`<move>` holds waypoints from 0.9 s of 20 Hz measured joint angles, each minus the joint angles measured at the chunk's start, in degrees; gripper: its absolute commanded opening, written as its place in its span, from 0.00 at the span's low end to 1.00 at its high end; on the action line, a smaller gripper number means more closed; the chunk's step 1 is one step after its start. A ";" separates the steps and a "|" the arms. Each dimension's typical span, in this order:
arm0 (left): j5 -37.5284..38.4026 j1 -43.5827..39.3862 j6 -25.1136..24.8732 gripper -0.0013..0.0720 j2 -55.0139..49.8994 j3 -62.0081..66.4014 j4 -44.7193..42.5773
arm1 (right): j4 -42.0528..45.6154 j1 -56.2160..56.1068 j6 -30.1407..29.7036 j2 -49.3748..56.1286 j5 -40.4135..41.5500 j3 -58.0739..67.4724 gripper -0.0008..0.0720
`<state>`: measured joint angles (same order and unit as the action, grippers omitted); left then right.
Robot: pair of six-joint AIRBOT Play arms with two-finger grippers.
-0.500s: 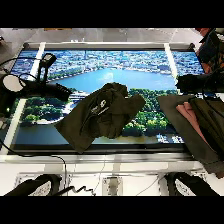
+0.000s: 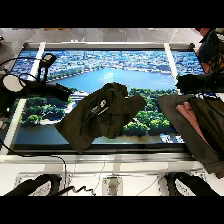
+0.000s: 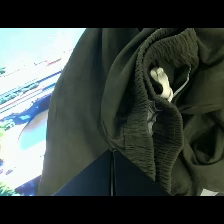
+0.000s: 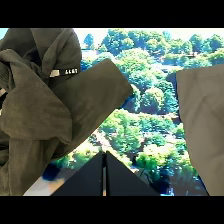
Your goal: Fold the clothes and pants, and hang the long-sleeved shirts on hangers.
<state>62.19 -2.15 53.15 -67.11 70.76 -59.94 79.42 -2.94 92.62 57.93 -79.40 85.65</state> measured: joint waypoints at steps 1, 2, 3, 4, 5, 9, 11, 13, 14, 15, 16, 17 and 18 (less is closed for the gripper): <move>0.00 0.00 0.00 0.06 0.00 0.00 0.00 | 0.00 0.00 0.00 0.02 0.31 0.00 0.05; 0.00 0.00 0.00 0.06 0.00 0.00 0.02 | -0.20 0.00 0.00 0.07 1.01 0.00 0.05; 0.00 0.00 0.02 0.06 0.00 0.00 0.02 | -0.96 0.00 -0.50 0.17 1.33 0.00 0.05; 0.00 0.00 0.00 0.06 0.00 0.00 0.02 | -2.62 -0.07 -1.73 0.37 1.49 -0.02 0.05; 0.02 0.00 0.00 0.06 0.00 0.00 0.00 | -4.87 -0.39 -3.23 0.72 1.22 -0.22 0.05; 0.00 0.00 0.00 0.06 -0.02 0.00 0.02 | -14.75 -7.52 -10.34 3.26 -0.96 -4.35 0.05; 0.00 0.00 0.00 0.06 -0.07 0.00 0.11 | -16.83 -14.25 -13.18 5.16 0.35 -8.31 0.08; 0.02 0.00 0.00 0.06 -0.07 0.00 0.26 | -17.09 -22.27 -15.02 7.80 5.79 -12.72 0.55; 0.17 0.17 0.00 0.06 0.11 0.00 0.22 | -16.72 -25.97 -15.58 9.27 9.20 -14.32 0.72; 0.37 0.52 0.02 0.06 0.52 0.00 -0.39 | -16.46 -29.46 -15.96 11.13 12.61 -15.52 0.73; 0.39 1.01 0.00 0.06 1.07 0.00 -1.40 | -16.00 -32.89 -16.24 13.38 16.17 -16.39 0.78; 0.46 1.77 0.00 0.06 1.92 0.00 -2.97 | -15.72 -35.85 -16.41 15.56 19.23 -16.83 0.85; 0.50 2.80 0.00 0.06 3.02 0.00 -4.61 | -15.39 -38.62 -16.48 18.18 22.40 -17.20 0.88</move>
<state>62.70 0.64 53.15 -64.10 70.76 -64.55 64.03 -41.56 76.14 76.12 -56.99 68.45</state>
